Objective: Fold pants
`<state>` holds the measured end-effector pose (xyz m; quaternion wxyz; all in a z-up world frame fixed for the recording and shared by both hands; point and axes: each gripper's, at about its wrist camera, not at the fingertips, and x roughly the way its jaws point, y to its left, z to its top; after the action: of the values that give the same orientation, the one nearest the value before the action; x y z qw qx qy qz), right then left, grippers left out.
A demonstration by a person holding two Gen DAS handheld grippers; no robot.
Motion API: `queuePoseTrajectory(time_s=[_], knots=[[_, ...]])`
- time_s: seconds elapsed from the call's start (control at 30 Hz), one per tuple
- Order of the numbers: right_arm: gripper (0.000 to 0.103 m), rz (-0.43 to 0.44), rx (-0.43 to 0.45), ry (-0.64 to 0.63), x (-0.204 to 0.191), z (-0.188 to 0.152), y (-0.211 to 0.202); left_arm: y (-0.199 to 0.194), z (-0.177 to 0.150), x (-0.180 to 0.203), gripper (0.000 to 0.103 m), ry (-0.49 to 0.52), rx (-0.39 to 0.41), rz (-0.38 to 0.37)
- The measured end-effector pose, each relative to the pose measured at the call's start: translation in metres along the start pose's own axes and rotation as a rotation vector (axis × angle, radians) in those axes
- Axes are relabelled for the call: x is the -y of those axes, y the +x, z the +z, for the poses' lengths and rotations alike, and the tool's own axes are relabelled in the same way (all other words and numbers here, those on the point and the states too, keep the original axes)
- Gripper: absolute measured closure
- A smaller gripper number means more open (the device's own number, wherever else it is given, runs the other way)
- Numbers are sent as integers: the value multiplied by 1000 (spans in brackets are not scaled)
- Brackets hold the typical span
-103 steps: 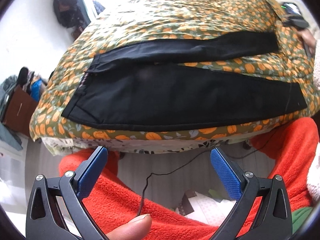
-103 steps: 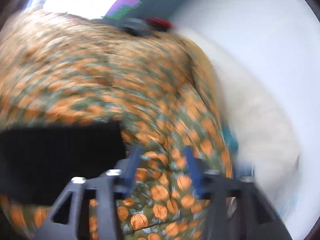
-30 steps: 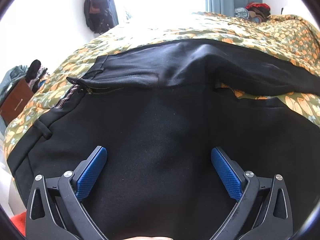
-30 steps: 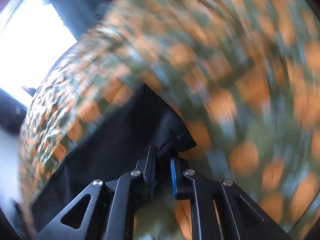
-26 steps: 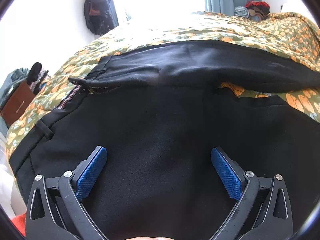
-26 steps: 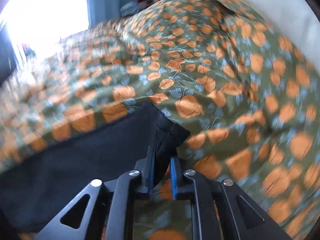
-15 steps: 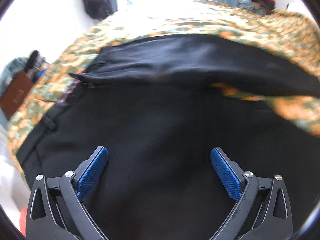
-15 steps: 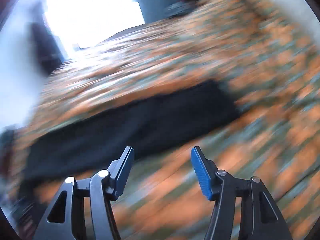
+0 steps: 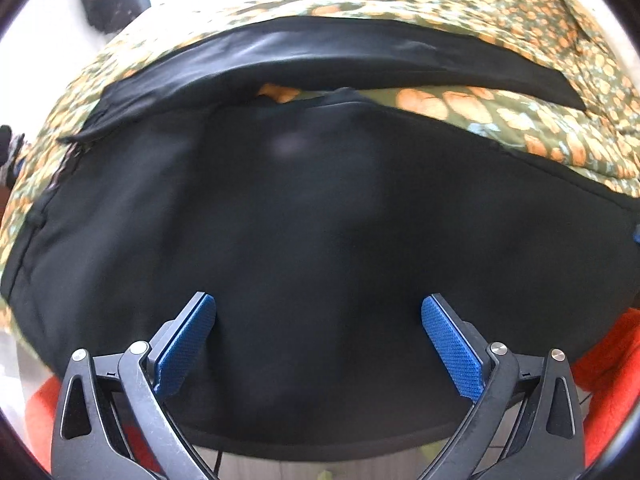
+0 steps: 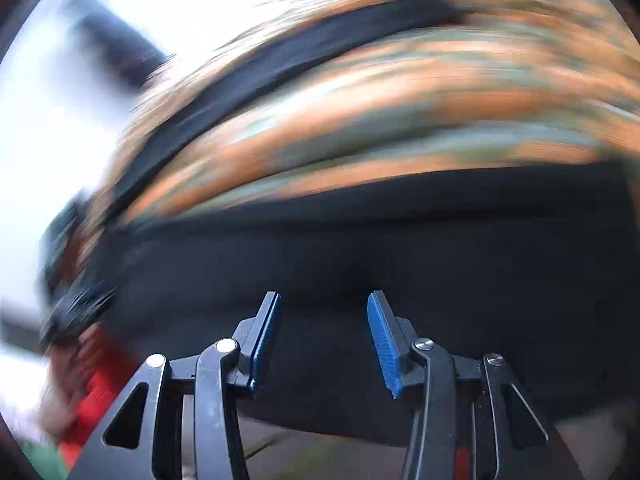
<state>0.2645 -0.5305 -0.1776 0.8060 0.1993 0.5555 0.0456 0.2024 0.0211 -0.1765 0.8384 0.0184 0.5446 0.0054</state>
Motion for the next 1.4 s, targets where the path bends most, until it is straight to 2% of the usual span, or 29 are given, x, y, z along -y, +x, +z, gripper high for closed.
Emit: queuePoseTrajectory(time_s=[0.03, 0.07, 0.13, 0.17, 0.2, 0.27, 0.33, 0.37, 0.4, 0.43, 0.47, 0.5, 0.53, 0.57, 0.63, 0.67, 0.7, 0.73, 0.8, 0.87, 1.0, 1.1, 1.2, 1.27, 1.33, 1.4], knots=[[67, -53, 28, 68, 32, 2, -16, 0, -1, 0, 0, -7, -3, 9], [69, -140, 58, 150, 66, 5, -34, -2, 0, -5, 0, -17, -7, 21], [61, -421, 123, 286, 114, 4, -78, -7, 2, -10, 0, -30, -5, 44], [61, -497, 156, 312, 122, 2, -95, -11, 3, -12, 0, -32, 6, 57], [61, -465, 186, 323, 122, -3, -112, -13, 5, -13, 0, -31, 16, 69], [61, -281, 188, 309, 105, -10, -116, -13, 11, -14, 0, -33, 20, 83], [53, 41, 86, 269, 67, -21, -90, -9, 17, -14, 0, -47, 17, 79], [53, 151, 36, 266, 53, -25, -74, -8, 19, -14, 0, -52, 12, 76], [53, 218, -12, 275, 41, -31, -57, -6, 21, -13, 0, -56, 7, 73], [53, 236, -42, 288, 37, -35, -43, -6, 22, -13, 0, -57, 5, 69], [54, 206, -58, 309, 42, -37, -33, -7, 21, -12, 0, -55, 6, 68], [57, 99, -52, 361, 55, -41, -27, -10, 21, -12, 0, -50, 9, 68], [60, -42, -1, 455, 74, -49, -33, -12, 21, -13, 0, -44, 14, 70], [60, -211, 108, 591, 102, -58, -56, -15, 21, -16, 0, -42, 21, 73], [56, -419, 273, 701, 129, -68, -99, -20, 21, -26, 0, -56, 33, 73], [55, -493, 328, 693, 133, -69, -118, -22, 24, -32, 0, -72, 37, 70], [53, -519, 377, 651, 131, -65, -136, -23, 28, -38, 0, -85, 43, 65], [46, -503, 393, 608, 124, -60, -145, -24, 37, -46, 0, -103, 61, 62], [38, -463, 384, 525, 106, -41, -153, -23, 57, -55, 0, -123, 99, 65], [36, -375, 349, 421, 65, -15, -139, -16, 90, -65, 0, -143, 138, 85], [29, -101, 251, 191, -32, 50, -75, 1, 150, -88, 0, -250, 235, 127], [27, 118, 172, 55, -110, 96, 3, 25, 174, -108, 1, -353, 247, 98], [27, 187, 146, -58, -173, 123, 63, 59, 182, -119, 0, -370, 199, 143], [27, 206, 115, -124, -197, 145, 101, 89, 180, -124, 0, -343, 124, 196], [28, 171, 92, -126, -192, 167, 133, 100, 170, -125, 0, -324, 129, 182], [28, 137, 48, -45, -163, 184, 156, 99, 163, -126, 0, -327, 167, 174]])
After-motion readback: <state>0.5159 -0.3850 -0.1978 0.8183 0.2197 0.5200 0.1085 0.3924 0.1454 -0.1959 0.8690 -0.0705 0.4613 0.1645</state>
